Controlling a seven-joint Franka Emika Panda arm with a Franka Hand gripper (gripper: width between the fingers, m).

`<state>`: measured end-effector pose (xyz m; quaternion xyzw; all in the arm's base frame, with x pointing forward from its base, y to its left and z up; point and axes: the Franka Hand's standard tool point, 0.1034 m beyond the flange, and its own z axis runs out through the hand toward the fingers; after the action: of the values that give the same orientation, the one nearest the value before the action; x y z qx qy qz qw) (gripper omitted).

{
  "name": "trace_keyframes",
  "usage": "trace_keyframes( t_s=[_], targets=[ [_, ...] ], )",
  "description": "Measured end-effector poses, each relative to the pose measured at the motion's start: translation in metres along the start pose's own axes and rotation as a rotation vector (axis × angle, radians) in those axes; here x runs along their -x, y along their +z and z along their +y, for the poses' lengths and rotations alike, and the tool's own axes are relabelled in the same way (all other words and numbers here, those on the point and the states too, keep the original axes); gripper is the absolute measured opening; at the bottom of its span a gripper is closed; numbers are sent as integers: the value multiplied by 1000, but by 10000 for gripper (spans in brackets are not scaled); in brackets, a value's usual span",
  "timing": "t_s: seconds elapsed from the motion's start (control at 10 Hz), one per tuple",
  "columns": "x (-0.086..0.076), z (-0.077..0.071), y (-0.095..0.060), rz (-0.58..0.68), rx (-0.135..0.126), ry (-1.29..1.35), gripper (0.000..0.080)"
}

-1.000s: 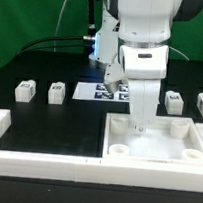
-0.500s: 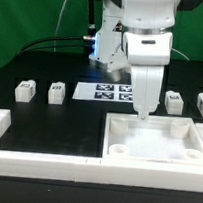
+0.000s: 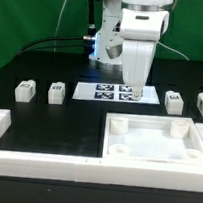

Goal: Assemble one leg

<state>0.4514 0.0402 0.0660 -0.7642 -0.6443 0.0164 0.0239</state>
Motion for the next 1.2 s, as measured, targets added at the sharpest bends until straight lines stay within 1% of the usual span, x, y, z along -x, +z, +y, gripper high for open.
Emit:
trace_keyframes(
  t_s=[0.1,0.3,0.4,0.5,0.6,0.8,0.9,1.0,1.1,1.2],
  targets=[
    [0,0,0,1,-1,60,648],
    [0,-1,1,1,-2,269,648],
    [1,-5,3,10,1,416,648],
    [-3,-13,5,11,-3,579,648],
    [-10,-20,6,10,-6,691,648],
    [-26,-30,9,13,-25,960,648],
    [-37,-34,9,15,-32,1085,648],
    [-49,-39,10,13,-37,1158,648],
    [-61,-45,11,9,-39,1195,648],
    [-78,-54,13,4,-42,1211,648]
  ],
)
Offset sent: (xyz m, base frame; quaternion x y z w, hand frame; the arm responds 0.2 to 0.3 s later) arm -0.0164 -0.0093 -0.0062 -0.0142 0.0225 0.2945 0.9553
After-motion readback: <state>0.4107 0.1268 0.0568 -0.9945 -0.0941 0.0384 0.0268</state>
